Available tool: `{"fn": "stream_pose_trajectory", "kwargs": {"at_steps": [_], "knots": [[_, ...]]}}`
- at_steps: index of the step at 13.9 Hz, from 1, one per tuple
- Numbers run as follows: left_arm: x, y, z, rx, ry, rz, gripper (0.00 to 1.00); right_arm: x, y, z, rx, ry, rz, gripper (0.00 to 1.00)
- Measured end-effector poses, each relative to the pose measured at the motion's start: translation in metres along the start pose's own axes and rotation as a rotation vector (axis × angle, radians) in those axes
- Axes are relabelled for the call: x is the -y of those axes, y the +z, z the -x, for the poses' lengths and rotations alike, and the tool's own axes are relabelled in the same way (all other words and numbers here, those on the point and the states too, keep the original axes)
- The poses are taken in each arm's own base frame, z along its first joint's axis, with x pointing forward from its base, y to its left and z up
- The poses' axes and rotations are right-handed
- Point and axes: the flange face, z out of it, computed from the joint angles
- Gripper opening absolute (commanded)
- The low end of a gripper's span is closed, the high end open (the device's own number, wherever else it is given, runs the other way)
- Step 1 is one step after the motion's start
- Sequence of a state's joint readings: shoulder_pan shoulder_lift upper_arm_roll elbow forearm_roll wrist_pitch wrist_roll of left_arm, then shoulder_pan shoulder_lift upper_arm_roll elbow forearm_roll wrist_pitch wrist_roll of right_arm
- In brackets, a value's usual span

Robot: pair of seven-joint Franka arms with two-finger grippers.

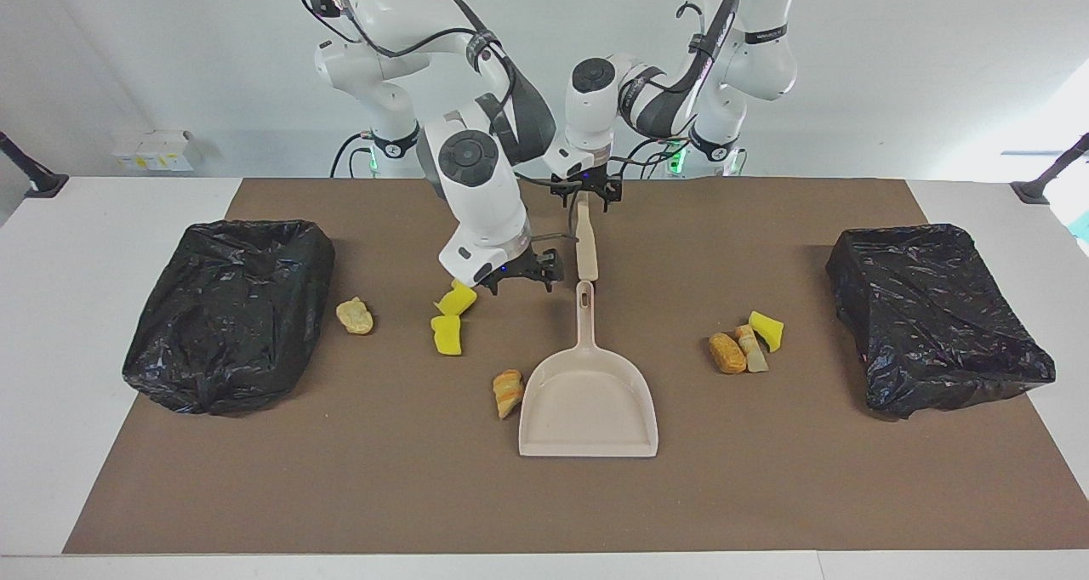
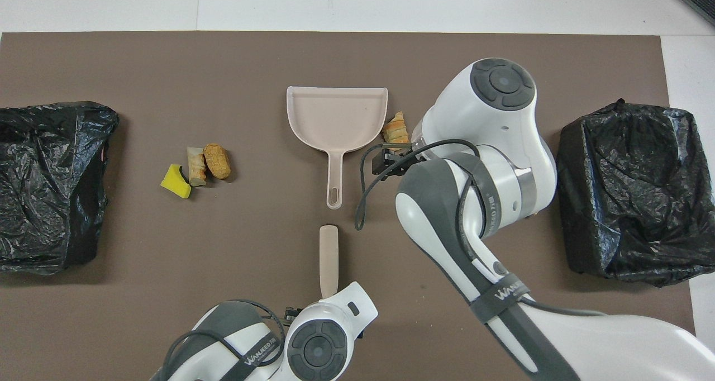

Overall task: Sweep and dump trash in bin
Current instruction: 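Reach the right gripper to the dustpan handle while the left gripper reaches the brush, then grasp the dustpan with the right gripper while the left gripper lifts the brush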

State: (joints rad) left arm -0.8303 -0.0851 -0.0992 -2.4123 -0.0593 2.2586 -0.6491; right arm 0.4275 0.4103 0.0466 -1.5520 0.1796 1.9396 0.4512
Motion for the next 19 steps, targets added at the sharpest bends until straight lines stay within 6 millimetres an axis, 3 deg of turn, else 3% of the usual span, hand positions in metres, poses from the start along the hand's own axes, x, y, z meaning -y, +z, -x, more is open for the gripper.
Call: {"fn": "stream_pose_trajectory", "kwargs": {"at_steps": [1, 4, 7, 10, 11, 14, 15, 19], "knots": [[0.001, 0.0, 0.0, 0.0, 0.0, 0.0, 0.0, 0.015, 0.012, 0.0, -0.006, 0.005, -0.003, 1.0], [0.003, 0.0, -0.002, 0.003, -0.005, -0.001, 0.0, 0.054, 0.044, -0.001, -0.027, -0.007, -0.014, 0.98], [0.013, 0.0, -0.005, 0.031, -0.011, -0.018, 0.0, 0.069, 0.062, -0.006, -0.045, -0.023, -0.021, 0.91], [0.033, -0.004, -0.009, 0.094, 0.008, -0.053, 0.0, 0.076, 0.073, -0.003, -0.049, -0.04, -0.01, 0.72], [0.038, -0.005, -0.008, 0.115, 0.017, -0.064, 0.0, 0.081, 0.075, -0.001, -0.057, -0.051, -0.01, 0.61], [0.053, -0.01, -0.007, 0.161, 0.027, -0.084, 0.0, 0.087, 0.077, 0.003, -0.063, -0.068, 0.001, 0.07], [0.064, -0.015, -0.009, 0.18, 0.032, -0.088, 0.0, 0.087, 0.077, 0.003, -0.067, -0.072, 0.008, 0.0], [0.114, -0.035, -0.019, 0.224, -0.023, -0.081, 0.0, 0.089, 0.077, 0.005, -0.084, -0.093, 0.036, 0.0]]}}
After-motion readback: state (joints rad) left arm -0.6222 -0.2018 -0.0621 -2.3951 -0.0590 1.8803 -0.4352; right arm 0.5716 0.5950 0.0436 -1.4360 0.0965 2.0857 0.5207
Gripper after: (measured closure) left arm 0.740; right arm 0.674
